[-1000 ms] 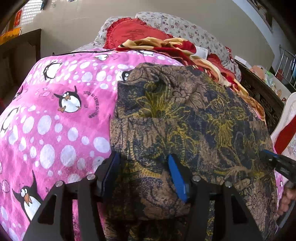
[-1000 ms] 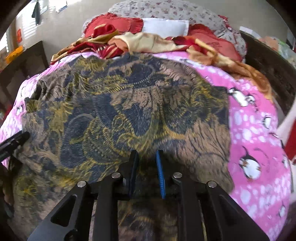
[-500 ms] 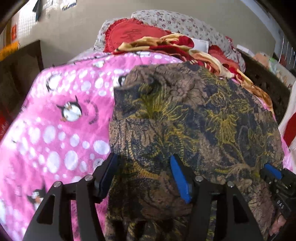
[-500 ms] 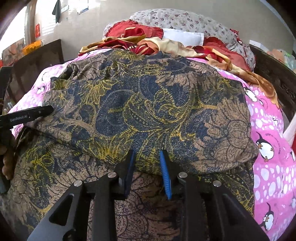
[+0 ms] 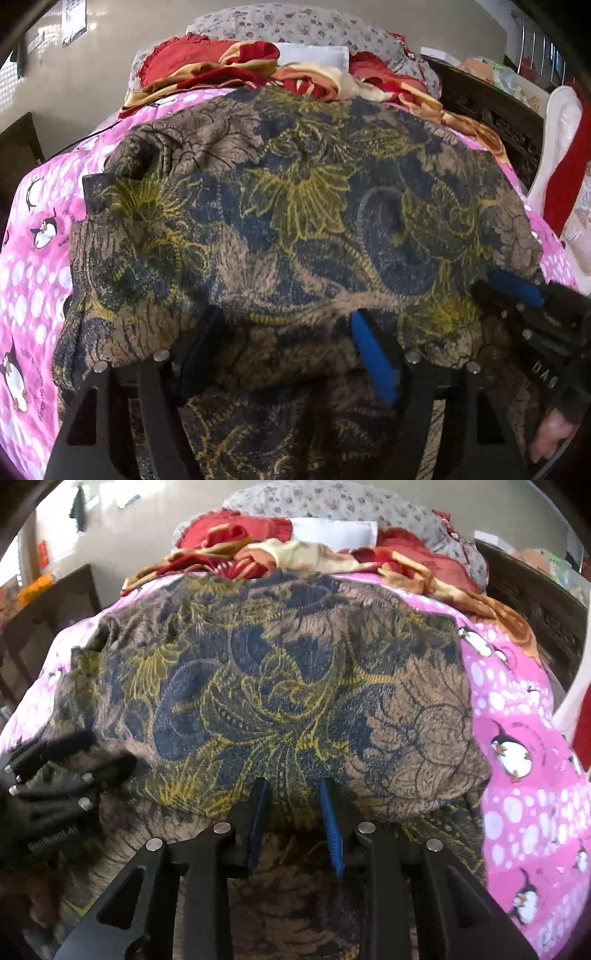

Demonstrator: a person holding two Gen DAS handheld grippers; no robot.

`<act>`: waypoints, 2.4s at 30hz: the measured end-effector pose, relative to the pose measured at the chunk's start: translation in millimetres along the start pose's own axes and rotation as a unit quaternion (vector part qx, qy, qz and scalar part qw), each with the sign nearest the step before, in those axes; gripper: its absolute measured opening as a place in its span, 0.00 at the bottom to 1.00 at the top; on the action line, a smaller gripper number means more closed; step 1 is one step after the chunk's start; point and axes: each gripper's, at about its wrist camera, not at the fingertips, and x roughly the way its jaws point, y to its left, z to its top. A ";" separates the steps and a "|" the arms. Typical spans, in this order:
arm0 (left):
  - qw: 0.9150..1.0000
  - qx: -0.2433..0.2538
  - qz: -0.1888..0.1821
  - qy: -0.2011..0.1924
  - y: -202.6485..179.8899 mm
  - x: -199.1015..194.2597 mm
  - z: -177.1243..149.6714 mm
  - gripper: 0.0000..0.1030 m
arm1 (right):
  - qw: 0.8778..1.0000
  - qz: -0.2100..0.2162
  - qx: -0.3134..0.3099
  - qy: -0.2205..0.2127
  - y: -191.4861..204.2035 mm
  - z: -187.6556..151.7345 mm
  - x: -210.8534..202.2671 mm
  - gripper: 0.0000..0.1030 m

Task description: Fold small clothes

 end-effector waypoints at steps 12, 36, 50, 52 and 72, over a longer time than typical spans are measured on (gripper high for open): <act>1.000 -0.001 -0.012 -0.018 2.6 -4.1 -7.9 0.74 | 1.000 -0.012 -0.008 -0.022 1.9 -8.5 0.2 0.15; 1.000 0.000 -0.012 -0.019 2.5 -3.5 -8.4 0.77 | 0.999 -0.022 -0.017 -0.022 4.5 -8.6 2.5 0.15; 1.000 -0.003 -0.014 -0.020 1.0 -3.5 -8.0 0.78 | 0.998 -0.040 -0.029 -0.024 8.3 -9.2 2.3 0.16; 1.000 -0.003 -0.014 -0.019 2.4 -3.1 -7.9 0.78 | 0.999 -0.038 -0.027 -0.024 8.2 -9.4 2.4 0.16; 1.000 -0.001 -0.010 -0.018 2.1 -1.3 -7.5 0.79 | 0.999 -0.022 -0.015 -0.022 4.0 -9.7 3.1 0.16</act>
